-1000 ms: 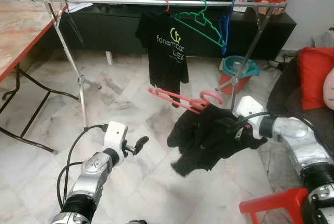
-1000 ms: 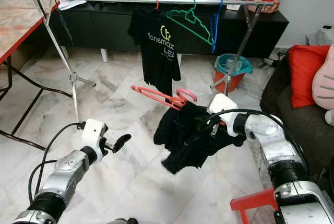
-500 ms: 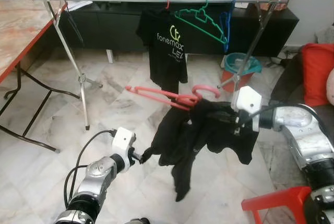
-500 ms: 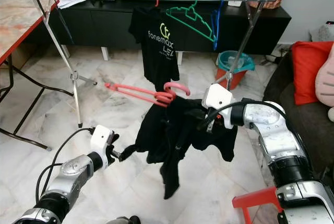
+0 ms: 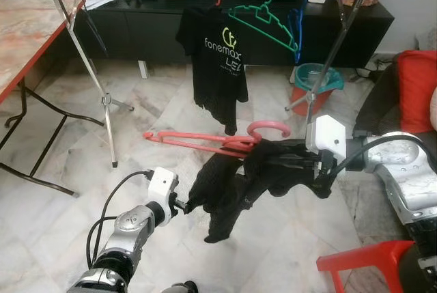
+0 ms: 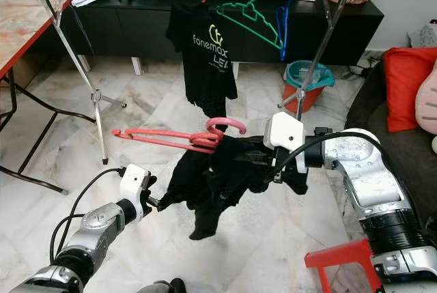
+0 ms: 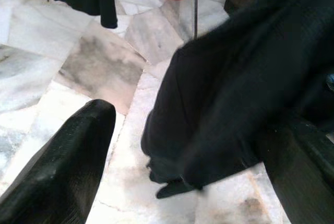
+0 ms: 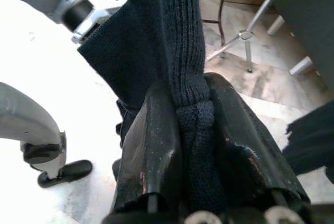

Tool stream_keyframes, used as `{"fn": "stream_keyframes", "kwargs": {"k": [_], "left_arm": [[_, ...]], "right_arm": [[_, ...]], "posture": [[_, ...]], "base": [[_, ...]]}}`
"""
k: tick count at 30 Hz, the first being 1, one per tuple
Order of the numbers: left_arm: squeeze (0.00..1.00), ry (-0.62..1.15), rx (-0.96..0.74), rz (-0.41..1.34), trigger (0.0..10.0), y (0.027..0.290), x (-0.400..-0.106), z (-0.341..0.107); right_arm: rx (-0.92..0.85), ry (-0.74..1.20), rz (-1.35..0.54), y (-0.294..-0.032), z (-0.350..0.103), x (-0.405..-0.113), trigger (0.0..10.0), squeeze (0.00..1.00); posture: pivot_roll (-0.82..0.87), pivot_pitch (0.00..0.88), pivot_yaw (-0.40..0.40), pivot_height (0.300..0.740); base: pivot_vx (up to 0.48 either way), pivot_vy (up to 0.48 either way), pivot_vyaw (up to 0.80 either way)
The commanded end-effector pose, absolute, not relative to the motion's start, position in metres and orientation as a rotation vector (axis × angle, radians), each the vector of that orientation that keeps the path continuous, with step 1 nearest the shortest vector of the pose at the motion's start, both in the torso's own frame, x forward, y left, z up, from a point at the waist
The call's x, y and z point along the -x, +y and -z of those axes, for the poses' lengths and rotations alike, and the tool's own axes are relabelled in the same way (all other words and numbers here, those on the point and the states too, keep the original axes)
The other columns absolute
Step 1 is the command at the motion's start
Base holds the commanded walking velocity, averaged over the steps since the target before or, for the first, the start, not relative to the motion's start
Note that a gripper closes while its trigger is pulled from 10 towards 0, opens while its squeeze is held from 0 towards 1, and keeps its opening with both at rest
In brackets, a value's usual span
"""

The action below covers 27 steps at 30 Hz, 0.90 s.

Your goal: Hang hanger

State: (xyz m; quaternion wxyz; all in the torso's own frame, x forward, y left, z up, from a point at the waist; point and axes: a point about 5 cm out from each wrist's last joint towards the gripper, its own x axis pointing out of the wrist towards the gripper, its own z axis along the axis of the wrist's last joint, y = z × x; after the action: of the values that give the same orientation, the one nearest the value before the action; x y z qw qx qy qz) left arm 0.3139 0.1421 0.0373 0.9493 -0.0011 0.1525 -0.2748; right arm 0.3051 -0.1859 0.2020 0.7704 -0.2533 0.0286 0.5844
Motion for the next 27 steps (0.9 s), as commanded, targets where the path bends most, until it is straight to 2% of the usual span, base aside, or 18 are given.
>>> {"fn": "stream_keyframes", "kwargs": {"k": [1,9,10,11,27], "left_arm": [[0.0,0.297,0.017,0.556,10.0,0.141,-0.3155,-0.0383],[0.0,0.302,0.032,0.618,10.0,0.1348,-0.3172,-0.0404],[0.0,0.299,0.047,0.629,7.9,0.1333,-0.3172,-0.041],[0.0,0.293,0.046,0.635,0.0,0.1329,-0.3174,-0.0415],[0.0,0.287,0.083,0.659,0.0,0.1375,-0.3139,-0.0403]], "right_arm": [[0.555,0.023,-1.305,-0.1849,-0.2137,-0.2994,0.0,0.0],[0.542,0.024,-1.318,-0.1845,-0.2169,-0.2959,0.0,0.0],[0.539,0.026,-1.317,-0.1847,-0.2163,-0.296,0.0,0.0],[0.537,0.029,-1.316,-0.185,-0.2156,-0.2962,0.0,0.0],[0.524,0.054,-1.301,-0.1871,-0.2108,-0.2983,0.0,0.0]], "posture": [[0.02,0.13,-0.001,0.736],[0.01,0.132,-0.003,0.736],[0.01,0.131,-0.005,0.736],[0.01,0.132,-0.005,0.736],[0.02,0.131,-0.009,0.736]], "base": [[0.0,0.0,0.0],[0.0,0.0,0.0],[0.0,0.0,0.0],[0.0,0.0,0.0],[0.0,0.0,0.0]]}}
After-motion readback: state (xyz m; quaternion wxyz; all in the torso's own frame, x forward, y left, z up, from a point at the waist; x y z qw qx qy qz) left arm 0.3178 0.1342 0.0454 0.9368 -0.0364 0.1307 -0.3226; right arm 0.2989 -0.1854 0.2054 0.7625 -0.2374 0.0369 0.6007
